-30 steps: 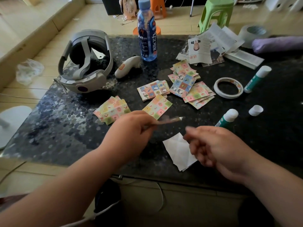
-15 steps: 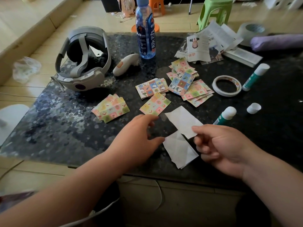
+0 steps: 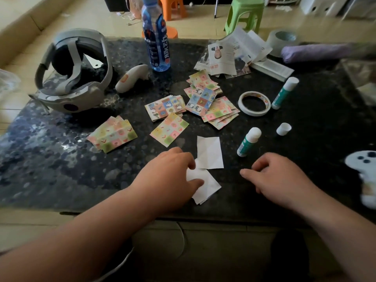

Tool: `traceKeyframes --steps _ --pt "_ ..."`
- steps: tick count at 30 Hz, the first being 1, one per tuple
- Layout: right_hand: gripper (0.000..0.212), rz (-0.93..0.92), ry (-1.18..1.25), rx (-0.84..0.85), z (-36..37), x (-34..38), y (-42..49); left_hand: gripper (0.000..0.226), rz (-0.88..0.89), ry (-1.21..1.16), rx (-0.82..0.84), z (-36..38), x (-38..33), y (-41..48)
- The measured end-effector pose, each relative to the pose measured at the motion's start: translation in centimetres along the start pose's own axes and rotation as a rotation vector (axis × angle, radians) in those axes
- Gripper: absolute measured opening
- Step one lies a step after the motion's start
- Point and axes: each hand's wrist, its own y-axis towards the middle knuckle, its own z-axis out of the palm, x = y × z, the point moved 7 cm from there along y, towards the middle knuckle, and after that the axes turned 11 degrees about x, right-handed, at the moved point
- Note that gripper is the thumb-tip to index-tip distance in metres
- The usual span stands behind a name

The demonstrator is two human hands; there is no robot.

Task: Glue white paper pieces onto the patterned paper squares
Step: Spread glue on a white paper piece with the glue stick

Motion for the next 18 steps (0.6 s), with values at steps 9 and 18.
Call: traceKeyframes --steps 9,18 --pt "0.063 -0.183 0.221 -0.117 -0.9 0.5 1.6 0.020 0.097 -0.140 -0.001 0.5 -2.9 -0.5" --pt "0.026 -0.256 0.176 -0.239 -1.3 3.1 1.5 0.016 0.074 -0.496 -0.123 -1.2 -1.9 -0.9"
